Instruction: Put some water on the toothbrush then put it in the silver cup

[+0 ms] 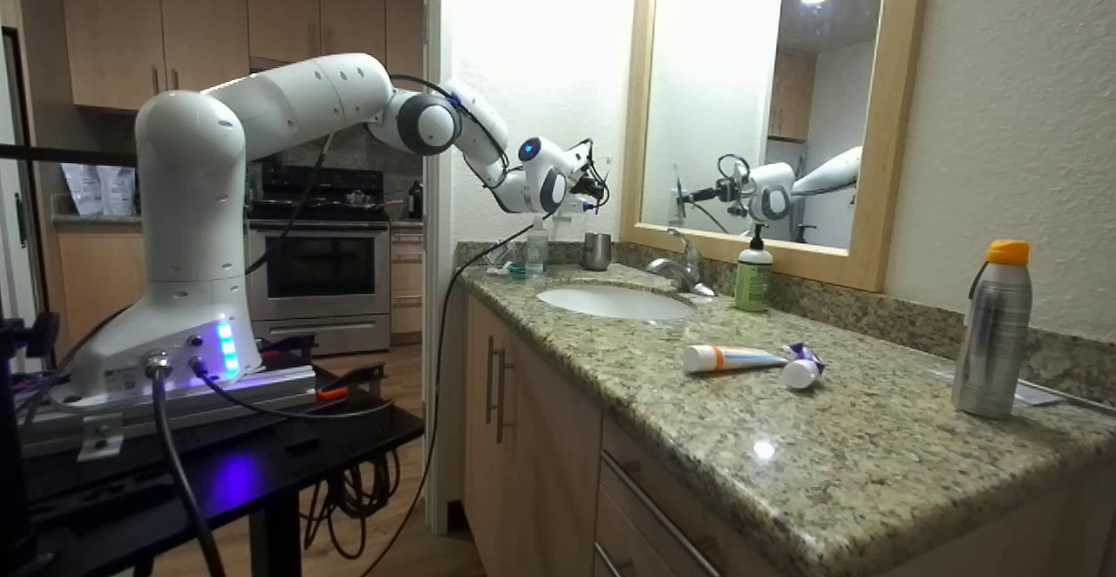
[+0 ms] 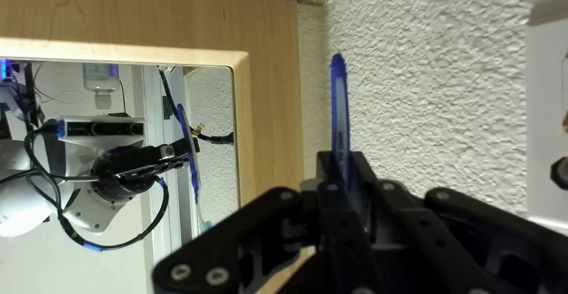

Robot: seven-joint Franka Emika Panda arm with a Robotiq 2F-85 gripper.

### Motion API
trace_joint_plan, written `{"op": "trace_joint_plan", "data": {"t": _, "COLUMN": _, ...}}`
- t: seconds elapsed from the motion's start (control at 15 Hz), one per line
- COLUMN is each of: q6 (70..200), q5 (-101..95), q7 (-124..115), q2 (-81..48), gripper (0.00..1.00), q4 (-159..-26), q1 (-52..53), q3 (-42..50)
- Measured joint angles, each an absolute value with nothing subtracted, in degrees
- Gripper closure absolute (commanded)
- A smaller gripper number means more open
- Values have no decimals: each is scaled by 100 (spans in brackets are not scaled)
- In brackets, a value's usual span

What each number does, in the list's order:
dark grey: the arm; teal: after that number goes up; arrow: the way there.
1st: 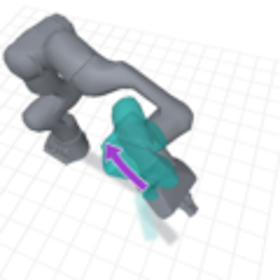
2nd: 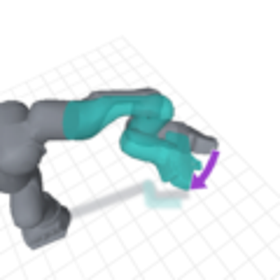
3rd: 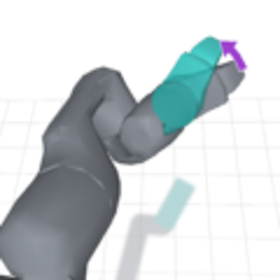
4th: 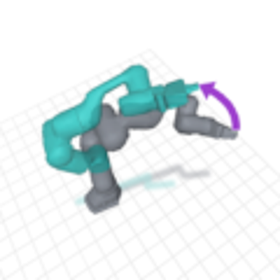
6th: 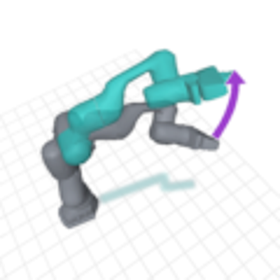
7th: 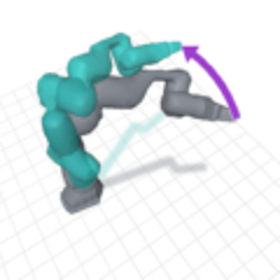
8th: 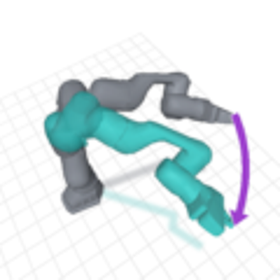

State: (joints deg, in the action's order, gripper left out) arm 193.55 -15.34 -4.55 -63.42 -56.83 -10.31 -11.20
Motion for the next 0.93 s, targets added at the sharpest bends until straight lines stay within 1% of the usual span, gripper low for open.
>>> {"op": "trace_joint_plan", "data": {"t": 0.13, "q6": 19355, "q5": -1534, "q7": -455, "q2": -6343, "gripper": 89, "q4": -5679, "q1": -1029, "q3": -1120}}
{"op": "trace_joint_plan", "data": {"t": 0.2, "q6": 19355, "q5": -1534, "q7": -455, "q2": -6343, "gripper": 64, "q4": -5677, "q1": -1029, "q3": -1120}}
{"op": "trace_joint_plan", "data": {"t": 0.27, "q6": 19355, "q5": -1534, "q7": -455, "q2": -6343, "gripper": 63, "q4": -5676, "q1": -1028, "q3": -1120}}
{"op": "trace_joint_plan", "data": {"t": 0.4, "q6": 19350, "q5": -1535, "q7": -455, "q2": -6343, "gripper": 50, "q4": -5676, "q1": -1028, "q3": -1120}}
{"op": "trace_joint_plan", "data": {"t": 0.47, "q6": 19350, "q5": -1536, "q7": -455, "q2": -6343, "gripper": 42, "q4": -5676, "q1": -1028, "q3": -1120}}
{"op": "trace_joint_plan", "data": {"t": 0.8, "q6": 19340, "q5": -1535, "q7": -471, "q2": -6343, "gripper": 8, "q4": -5676, "q1": -1028, "q3": -1120}}
{"op": "trace_joint_plan", "data": {"t": 0.87, "q6": 19336, "q5": -1535, "q7": -471, "q2": -6343, "gripper": 1, "q4": -5676, "q1": -1028, "q3": -1119}}
{"op": "trace_joint_plan", "data": {"t": 0.93, "q6": 19329, "q5": -1535, "q7": -471, "q2": -6343, "gripper": 0, "q4": -5677, "q1": -1026, "q3": -1115}}
